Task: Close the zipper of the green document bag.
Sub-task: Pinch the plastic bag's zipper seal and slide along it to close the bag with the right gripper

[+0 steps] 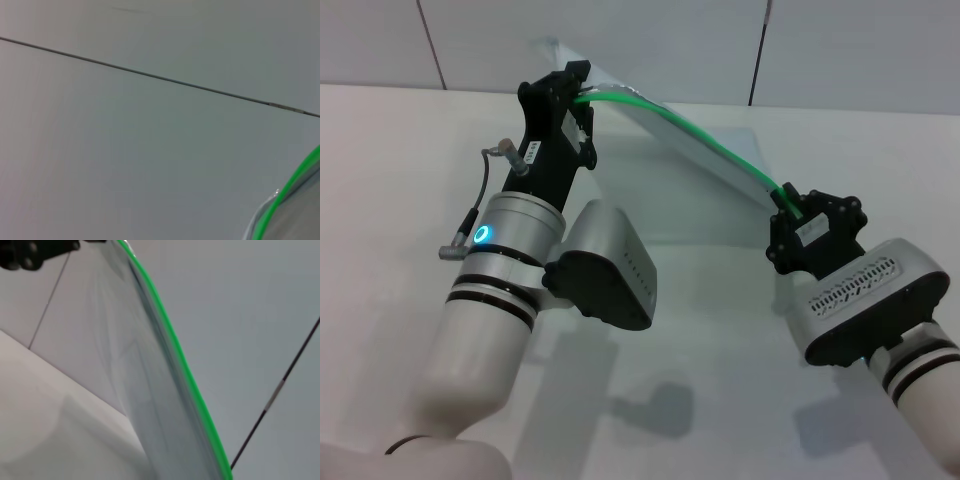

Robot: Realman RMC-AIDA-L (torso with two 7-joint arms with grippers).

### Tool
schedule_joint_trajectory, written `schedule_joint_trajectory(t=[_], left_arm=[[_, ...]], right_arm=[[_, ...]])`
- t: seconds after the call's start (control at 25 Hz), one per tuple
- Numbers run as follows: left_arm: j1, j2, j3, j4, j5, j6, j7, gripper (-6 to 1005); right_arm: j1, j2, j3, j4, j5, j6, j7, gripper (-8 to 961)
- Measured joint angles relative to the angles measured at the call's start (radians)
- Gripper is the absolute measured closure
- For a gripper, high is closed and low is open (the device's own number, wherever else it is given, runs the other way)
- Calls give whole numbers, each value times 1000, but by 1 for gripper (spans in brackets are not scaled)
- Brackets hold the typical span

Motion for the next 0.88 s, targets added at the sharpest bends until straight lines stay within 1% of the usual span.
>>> schedule_joint_trajectory(t=[0.48,0.88], left_arm=[[0,0,0,1,0,0,3,930],[0,0,0,2,0,0,5,929]], right_arm=[[2,0,-2,50,52,-1,18,869],[2,0,2,91,61,-19,50,867]])
